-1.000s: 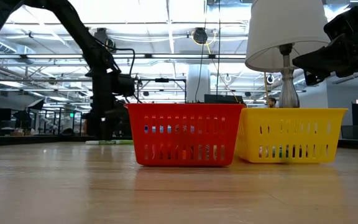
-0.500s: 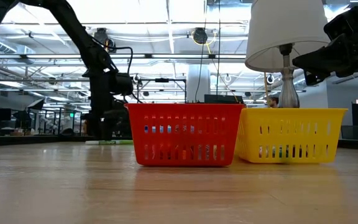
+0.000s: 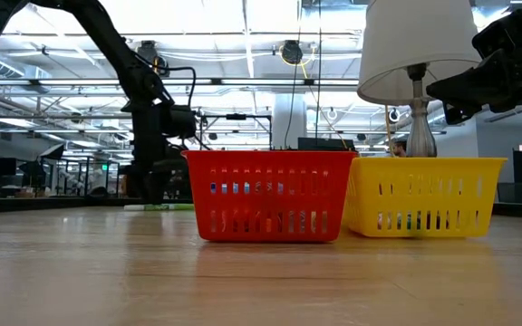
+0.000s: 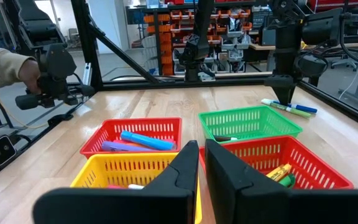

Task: Pick & Place Markers
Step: Put the blue marker pen into the green bin

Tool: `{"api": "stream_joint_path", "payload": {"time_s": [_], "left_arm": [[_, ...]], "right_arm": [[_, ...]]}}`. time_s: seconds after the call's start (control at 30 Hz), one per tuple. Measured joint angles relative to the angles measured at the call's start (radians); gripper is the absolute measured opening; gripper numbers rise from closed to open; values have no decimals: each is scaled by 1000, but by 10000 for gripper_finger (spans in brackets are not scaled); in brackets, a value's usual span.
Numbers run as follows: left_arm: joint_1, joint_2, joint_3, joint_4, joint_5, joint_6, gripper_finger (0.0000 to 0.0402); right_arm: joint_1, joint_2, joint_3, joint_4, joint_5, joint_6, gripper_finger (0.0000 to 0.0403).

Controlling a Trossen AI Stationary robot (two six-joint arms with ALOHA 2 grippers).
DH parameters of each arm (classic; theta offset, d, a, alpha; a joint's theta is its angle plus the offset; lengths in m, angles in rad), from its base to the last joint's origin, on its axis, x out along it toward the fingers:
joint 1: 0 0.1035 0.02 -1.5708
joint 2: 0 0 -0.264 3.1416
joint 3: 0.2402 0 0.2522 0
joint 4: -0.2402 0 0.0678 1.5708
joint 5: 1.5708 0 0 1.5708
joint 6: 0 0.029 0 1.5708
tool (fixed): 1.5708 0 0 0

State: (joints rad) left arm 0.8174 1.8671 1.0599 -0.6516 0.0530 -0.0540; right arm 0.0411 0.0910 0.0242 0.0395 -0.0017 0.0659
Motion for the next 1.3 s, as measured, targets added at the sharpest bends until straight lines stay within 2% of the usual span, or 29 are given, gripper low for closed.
{"api": "stream_joint_path", "payload": {"time_s": [0.5,0.8,1.03,1.2,1.3], "left_arm": [[-5,0,0,14,16,0,38],[-5,0,-2,20,20,0,61],[-7,0,-2,26,19,1,34],[-10,-1,0,26,-40,-52,44],[-16,-28,22,-64,-59,-108,47]], "right_arm": [[0,0,0,0,0,0,18],[0,0,0,0,0,0,18],[0,0,0,0,0,0,18],[0,0,0,0,0,0,18],[0,0,0,0,0,0,18]]}}
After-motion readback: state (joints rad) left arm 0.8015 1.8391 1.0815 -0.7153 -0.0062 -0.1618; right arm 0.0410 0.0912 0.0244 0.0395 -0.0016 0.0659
